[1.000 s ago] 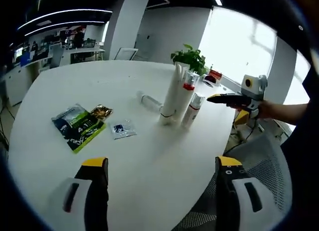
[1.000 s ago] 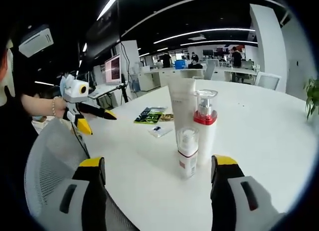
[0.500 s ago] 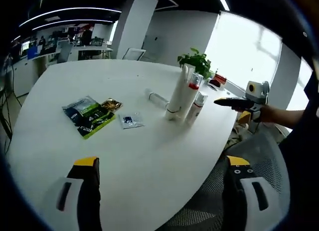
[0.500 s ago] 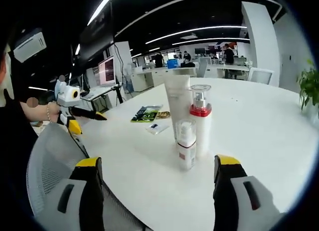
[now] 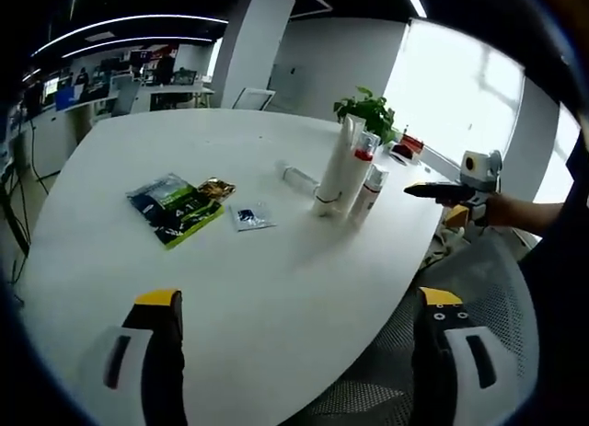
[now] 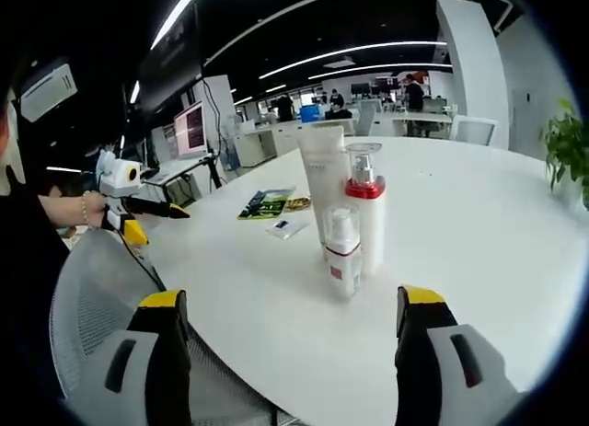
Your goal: Arrange the skincare products in the storage area until every visible bottle or jar stands upright without overlapping.
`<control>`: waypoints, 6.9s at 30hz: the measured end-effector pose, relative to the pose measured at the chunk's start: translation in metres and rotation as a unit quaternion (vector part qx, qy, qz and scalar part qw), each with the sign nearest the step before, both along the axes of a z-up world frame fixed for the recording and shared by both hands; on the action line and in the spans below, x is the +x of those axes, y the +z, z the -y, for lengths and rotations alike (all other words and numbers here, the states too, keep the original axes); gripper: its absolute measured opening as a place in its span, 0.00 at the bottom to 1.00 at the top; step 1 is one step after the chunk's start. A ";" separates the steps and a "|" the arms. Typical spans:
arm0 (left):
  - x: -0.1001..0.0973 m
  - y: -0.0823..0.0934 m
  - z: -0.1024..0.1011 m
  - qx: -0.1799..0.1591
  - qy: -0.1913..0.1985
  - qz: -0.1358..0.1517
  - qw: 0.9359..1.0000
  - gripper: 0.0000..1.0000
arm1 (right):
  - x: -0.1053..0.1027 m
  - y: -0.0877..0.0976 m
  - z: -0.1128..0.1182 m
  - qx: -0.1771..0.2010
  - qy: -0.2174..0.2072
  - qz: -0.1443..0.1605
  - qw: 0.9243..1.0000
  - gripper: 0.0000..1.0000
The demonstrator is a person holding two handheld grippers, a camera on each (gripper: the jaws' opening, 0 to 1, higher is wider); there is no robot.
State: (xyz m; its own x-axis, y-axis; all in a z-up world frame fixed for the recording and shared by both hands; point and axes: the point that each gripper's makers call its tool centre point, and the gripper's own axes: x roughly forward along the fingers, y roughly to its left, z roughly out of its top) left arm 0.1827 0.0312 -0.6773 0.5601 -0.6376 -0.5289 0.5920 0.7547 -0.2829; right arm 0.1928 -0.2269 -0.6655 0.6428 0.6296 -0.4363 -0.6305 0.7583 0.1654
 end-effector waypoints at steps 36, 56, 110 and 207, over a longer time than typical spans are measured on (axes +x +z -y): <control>-0.002 -0.012 0.010 -0.017 -0.010 -0.022 1.000 0.96 | 0.121 0.091 0.017 0.019 -0.052 -0.019 0.998 0.73; 0.004 -0.008 0.005 -0.037 0.018 -0.022 0.999 0.95 | 0.216 0.055 -0.013 -0.060 -0.047 -0.133 0.988 0.64; 0.004 -0.025 -0.006 -0.004 0.028 -0.053 0.998 0.94 | 0.248 -0.092 -0.033 -0.325 0.117 -0.223 0.911 0.21; 0.001 0.117 0.072 -0.185 -0.053 0.026 0.981 0.59 | 0.099 0.163 -0.089 0.293 0.144 -0.041 0.944 0.19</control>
